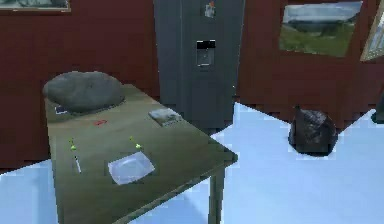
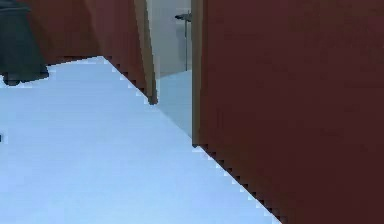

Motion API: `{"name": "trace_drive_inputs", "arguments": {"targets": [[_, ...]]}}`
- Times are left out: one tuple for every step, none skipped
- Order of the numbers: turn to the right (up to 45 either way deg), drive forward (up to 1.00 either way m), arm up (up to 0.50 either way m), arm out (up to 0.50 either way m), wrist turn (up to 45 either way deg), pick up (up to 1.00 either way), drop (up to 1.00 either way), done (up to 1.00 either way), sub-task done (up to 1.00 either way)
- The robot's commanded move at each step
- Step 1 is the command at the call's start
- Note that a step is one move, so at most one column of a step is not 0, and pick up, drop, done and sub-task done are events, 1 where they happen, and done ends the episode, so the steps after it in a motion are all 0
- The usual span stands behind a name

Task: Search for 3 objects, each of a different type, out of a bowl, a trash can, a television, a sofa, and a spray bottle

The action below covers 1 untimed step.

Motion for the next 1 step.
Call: {"name": "trace_drive_inputs", "arguments": {"targets": [[45.0,0.0,0.0,0.0,0.0,0.0,0.0,0.0,0.0]]}}
